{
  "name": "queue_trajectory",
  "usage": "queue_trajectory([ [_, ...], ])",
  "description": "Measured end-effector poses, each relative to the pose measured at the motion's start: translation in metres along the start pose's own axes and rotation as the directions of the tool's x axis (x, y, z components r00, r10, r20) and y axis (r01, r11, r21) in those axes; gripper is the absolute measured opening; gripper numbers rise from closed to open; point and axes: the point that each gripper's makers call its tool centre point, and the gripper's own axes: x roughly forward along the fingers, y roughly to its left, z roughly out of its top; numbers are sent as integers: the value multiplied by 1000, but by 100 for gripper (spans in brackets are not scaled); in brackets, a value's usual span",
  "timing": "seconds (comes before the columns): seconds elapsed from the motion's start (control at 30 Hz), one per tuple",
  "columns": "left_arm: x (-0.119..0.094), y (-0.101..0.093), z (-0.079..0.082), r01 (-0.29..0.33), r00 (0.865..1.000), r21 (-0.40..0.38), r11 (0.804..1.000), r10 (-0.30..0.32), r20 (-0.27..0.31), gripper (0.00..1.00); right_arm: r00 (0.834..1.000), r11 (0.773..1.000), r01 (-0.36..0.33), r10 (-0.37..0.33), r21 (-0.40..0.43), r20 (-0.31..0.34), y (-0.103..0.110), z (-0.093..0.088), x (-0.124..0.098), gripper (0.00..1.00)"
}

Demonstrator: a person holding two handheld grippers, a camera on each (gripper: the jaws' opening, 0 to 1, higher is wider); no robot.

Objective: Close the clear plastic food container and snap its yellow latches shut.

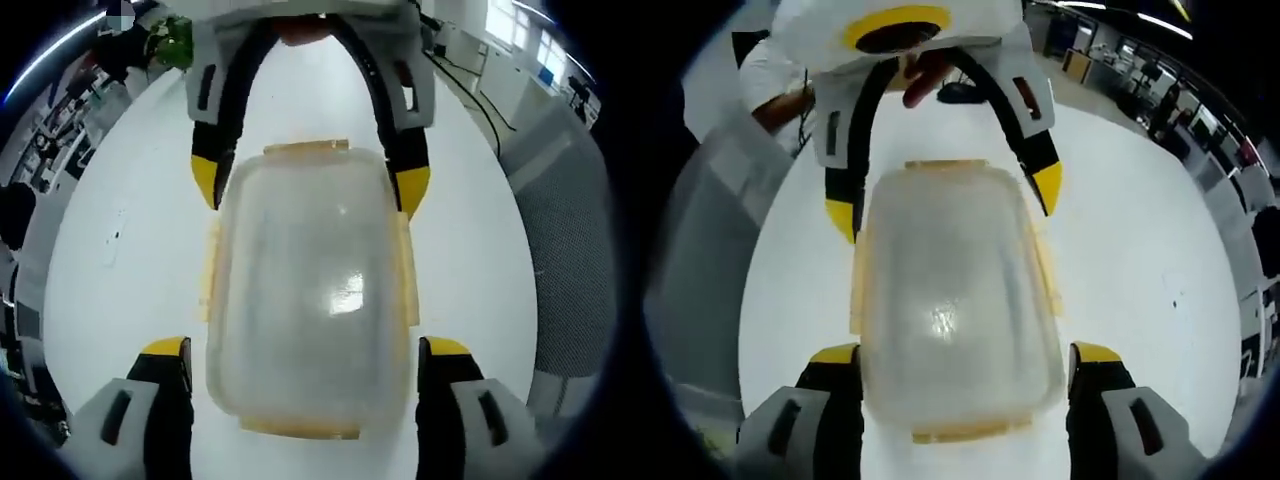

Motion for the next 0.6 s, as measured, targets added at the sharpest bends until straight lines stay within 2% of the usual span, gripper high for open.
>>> queue_trajectory([
  [0.07, -2, 0, 1, -4, 999, -16, 1000, 5, 34, 92, 999, 999, 7, -8, 31, 51, -2, 3, -4, 84],
  [0.17, -5, -2, 2, -9, 996, -39, 999, 12, 85, 92, 996, 998, 19, -23, 53, 81, -2, 0, -8, 83],
  [0.23, -5, -4, 6, -13, 990, -70, 997, 23, 140, 92, 993, 998, 22, -30, 65, 117, 1, 2, -8, 83],
  [0.27, -6, -5, 7, -13, 986, -97, 995, 29, 165, 92, 987, 997, 27, -38, 76, 155, 1, 7, -10, 82],
  [0.3, -7, -5, 8, -16, 981, -114, 993, 37, 189, 92, 986, 996, 31, -43, 79, 162, 2, 7, -10, 82],
  [0.33, -9, -2, 9, -31, 974, -147, 989, 63, 218, 92, 981, 995, 36, -53, 95, 185, 2, 9, -11, 82],
  [0.47, -14, 5, 9, -69, 950, -231, 971, 135, 282, 92, 953, 984, 87, -128, 156, 274, -2, 19, -16, 83],
  [0.6, -20, 11, 6, -117, 918, -325, 938, 227, 325, 92, 908, 957, 144, -229, 253, 350, -9, 25, -25, 86],
])
